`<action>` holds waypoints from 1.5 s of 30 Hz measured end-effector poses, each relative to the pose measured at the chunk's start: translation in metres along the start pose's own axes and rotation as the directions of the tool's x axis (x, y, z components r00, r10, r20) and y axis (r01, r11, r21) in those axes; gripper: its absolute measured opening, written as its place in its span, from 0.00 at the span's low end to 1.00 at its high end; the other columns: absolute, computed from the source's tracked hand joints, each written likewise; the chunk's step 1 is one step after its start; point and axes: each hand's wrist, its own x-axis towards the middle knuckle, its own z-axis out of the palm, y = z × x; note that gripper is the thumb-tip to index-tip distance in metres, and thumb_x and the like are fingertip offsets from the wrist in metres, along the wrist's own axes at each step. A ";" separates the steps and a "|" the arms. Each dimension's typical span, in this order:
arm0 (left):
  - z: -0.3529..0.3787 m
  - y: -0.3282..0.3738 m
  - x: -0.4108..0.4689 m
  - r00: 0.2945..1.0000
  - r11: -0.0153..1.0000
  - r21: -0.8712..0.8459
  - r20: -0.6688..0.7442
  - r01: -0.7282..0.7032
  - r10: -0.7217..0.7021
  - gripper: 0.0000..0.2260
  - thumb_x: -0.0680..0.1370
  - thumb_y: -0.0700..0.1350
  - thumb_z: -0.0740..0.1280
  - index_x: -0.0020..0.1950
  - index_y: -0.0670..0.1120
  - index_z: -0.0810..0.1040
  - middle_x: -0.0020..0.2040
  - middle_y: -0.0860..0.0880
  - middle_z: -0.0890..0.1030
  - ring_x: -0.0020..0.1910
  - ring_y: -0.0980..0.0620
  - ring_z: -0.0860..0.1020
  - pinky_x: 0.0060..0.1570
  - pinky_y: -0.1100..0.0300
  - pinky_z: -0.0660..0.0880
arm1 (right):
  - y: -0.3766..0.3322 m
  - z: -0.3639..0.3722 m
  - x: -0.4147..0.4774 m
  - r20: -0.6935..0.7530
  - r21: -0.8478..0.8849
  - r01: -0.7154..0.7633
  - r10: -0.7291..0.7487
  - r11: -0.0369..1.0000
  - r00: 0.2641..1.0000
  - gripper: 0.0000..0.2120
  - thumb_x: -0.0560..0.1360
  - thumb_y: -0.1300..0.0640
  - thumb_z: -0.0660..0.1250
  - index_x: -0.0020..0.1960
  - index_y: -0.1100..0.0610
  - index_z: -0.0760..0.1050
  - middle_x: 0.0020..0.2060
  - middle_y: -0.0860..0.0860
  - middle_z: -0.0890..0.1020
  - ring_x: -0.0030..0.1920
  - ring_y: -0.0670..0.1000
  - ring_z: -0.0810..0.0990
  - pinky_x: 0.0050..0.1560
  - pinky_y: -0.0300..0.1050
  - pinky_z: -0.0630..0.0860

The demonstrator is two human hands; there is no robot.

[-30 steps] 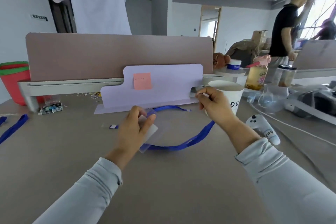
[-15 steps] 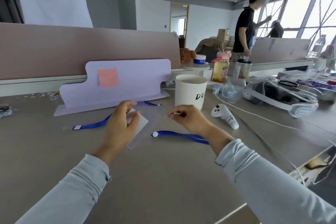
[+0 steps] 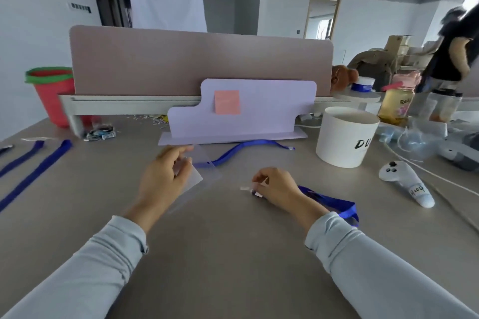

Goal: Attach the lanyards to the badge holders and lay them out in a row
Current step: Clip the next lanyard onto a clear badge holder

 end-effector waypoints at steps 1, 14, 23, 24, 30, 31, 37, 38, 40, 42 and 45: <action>-0.002 -0.004 0.002 1.000 1.000 0.006 -0.010 -0.001 0.001 0.11 0.77 0.40 0.64 0.58 0.44 0.77 0.46 0.52 0.76 0.38 0.57 0.73 0.36 0.67 0.67 | -0.004 -0.002 0.004 -0.034 0.013 0.002 -0.002 1.000 0.999 0.06 0.74 0.57 0.66 0.50 0.52 0.79 0.47 0.46 0.80 0.45 0.46 0.75 0.48 0.39 0.72; -0.045 -0.080 0.029 0.989 0.954 0.291 -0.145 0.074 -0.032 0.09 0.76 0.42 0.65 0.55 0.43 0.80 0.44 0.46 0.81 0.34 0.52 0.73 0.34 0.62 0.66 | -0.118 0.072 0.090 0.162 -0.094 0.256 -0.239 0.962 0.957 0.11 0.77 0.56 0.59 0.53 0.57 0.78 0.49 0.54 0.79 0.50 0.56 0.77 0.49 0.47 0.73; -0.054 -0.101 0.027 0.990 0.952 0.299 -0.142 0.063 -0.021 0.17 0.76 0.51 0.57 0.54 0.43 0.80 0.44 0.47 0.81 0.34 0.48 0.79 0.33 0.62 0.72 | -0.141 0.116 0.130 0.202 -0.168 0.207 -0.171 0.964 0.964 0.15 0.77 0.54 0.55 0.60 0.54 0.75 0.60 0.57 0.74 0.61 0.58 0.71 0.62 0.51 0.70; -0.057 -0.103 0.025 0.990 0.952 0.300 -0.140 0.057 -0.015 0.19 0.75 0.51 0.56 0.55 0.43 0.80 0.43 0.47 0.80 0.34 0.49 0.79 0.33 0.60 0.74 | -0.142 0.119 0.132 0.209 -0.118 0.205 -0.178 0.972 0.962 0.13 0.77 0.54 0.57 0.57 0.53 0.76 0.59 0.56 0.75 0.58 0.57 0.73 0.60 0.51 0.72; -0.068 -0.109 0.013 0.993 0.920 0.391 -0.114 0.018 0.028 0.19 0.75 0.51 0.56 0.56 0.43 0.79 0.41 0.47 0.80 0.35 0.49 0.79 0.35 0.55 0.78 | -0.140 0.122 0.125 0.184 0.060 0.244 -0.251 0.968 0.950 0.03 0.75 0.58 0.63 0.43 0.53 0.74 0.45 0.49 0.76 0.45 0.48 0.74 0.46 0.42 0.70; -0.068 -0.110 0.012 0.993 0.916 0.402 -0.109 0.009 0.038 0.18 0.75 0.51 0.57 0.57 0.43 0.78 0.41 0.47 0.80 0.35 0.50 0.79 0.35 0.55 0.77 | -0.142 0.121 0.122 0.181 0.101 0.261 -0.276 0.960 0.944 0.02 0.75 0.58 0.64 0.44 0.54 0.74 0.44 0.49 0.76 0.44 0.47 0.74 0.45 0.41 0.70; -0.070 -0.110 0.004 0.988 0.928 0.373 -0.132 -0.021 0.076 0.10 0.72 0.49 0.65 0.48 0.46 0.71 0.38 0.49 0.78 0.34 0.57 0.71 0.39 0.60 0.71 | -0.156 0.112 0.101 0.220 0.497 0.265 -0.415 0.826 0.882 0.04 0.75 0.62 0.67 0.46 0.54 0.76 0.37 0.49 0.83 0.31 0.43 0.80 0.34 0.32 0.74; -0.072 -0.111 0.004 0.989 0.920 0.391 -0.117 -0.038 0.091 0.10 0.72 0.51 0.64 0.48 0.48 0.69 0.38 0.50 0.78 0.33 0.56 0.72 0.38 0.61 0.71 | -0.157 0.113 0.100 0.202 0.490 0.298 -0.439 0.819 0.876 0.04 0.74 0.61 0.68 0.47 0.54 0.78 0.36 0.49 0.83 0.29 0.41 0.79 0.34 0.30 0.73; -0.076 -0.113 0.002 0.989 0.901 0.427 -0.085 -0.072 0.120 0.11 0.71 0.54 0.62 0.48 0.49 0.68 0.38 0.50 0.78 0.33 0.55 0.73 0.38 0.62 0.70 | -0.159 0.115 0.096 0.172 0.479 0.338 -0.464 0.810 0.869 0.07 0.73 0.60 0.69 0.51 0.55 0.81 0.36 0.48 0.83 0.27 0.39 0.76 0.34 0.27 0.72; -0.080 -0.114 0.000 0.988 0.886 0.452 -0.061 -0.100 0.143 0.14 0.70 0.56 0.62 0.50 0.49 0.68 0.39 0.50 0.78 0.34 0.54 0.75 0.38 0.62 0.70 | -0.163 0.116 0.093 0.155 0.470 0.375 -0.493 0.799 0.856 0.09 0.73 0.60 0.69 0.53 0.55 0.82 0.37 0.48 0.83 0.30 0.36 0.76 0.37 0.25 0.72; -0.084 -0.116 -0.001 0.987 0.872 0.475 -0.041 -0.117 0.154 0.17 0.68 0.58 0.62 0.51 0.49 0.69 0.41 0.50 0.79 0.35 0.53 0.76 0.38 0.62 0.71 | -0.169 0.118 0.090 0.140 0.375 0.490 -0.571 0.787 0.809 0.10 0.75 0.60 0.66 0.56 0.55 0.81 0.36 0.41 0.79 0.36 0.33 0.76 0.43 0.23 0.69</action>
